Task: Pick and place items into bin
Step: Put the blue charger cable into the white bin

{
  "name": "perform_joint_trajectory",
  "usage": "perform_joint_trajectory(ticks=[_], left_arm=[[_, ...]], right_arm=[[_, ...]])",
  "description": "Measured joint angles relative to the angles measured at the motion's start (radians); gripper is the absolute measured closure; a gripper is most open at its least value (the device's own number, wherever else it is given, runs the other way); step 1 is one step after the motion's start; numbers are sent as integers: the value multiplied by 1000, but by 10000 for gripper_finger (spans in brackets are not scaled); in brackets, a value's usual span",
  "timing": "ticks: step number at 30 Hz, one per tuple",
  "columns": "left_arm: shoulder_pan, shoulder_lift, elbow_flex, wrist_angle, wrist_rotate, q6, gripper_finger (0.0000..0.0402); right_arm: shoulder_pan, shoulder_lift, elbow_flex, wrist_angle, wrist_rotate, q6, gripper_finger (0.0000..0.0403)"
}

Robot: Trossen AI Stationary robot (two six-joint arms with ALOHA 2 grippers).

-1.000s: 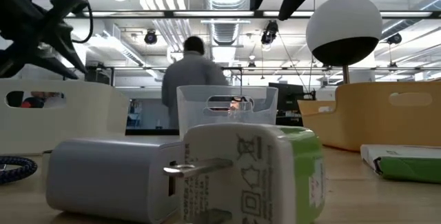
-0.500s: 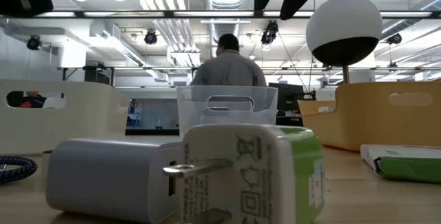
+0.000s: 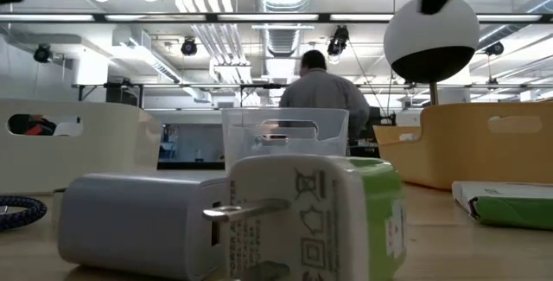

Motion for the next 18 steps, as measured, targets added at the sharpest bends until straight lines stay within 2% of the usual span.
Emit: perform_joint_trajectory(ticks=[3,6,12,15,18], left_arm=[[-39,95,84,-2,-60,-50,258],[-74,178,137,-11,-58,-153,258],[-127,274,161,-9,-60,-379,258],[-132,299,160,12,-40,-404,258],[-132,329,160,67,-20,-364,258]], right_arm=[[53,0,-18,-20,-6,-21,243],[117,0,-38,-42,-6,24,243],[219,-1,-96,-66,-6,118,243],[257,-2,-128,-88,-5,202,243],[293,-4,-162,-104,-6,271,243]])
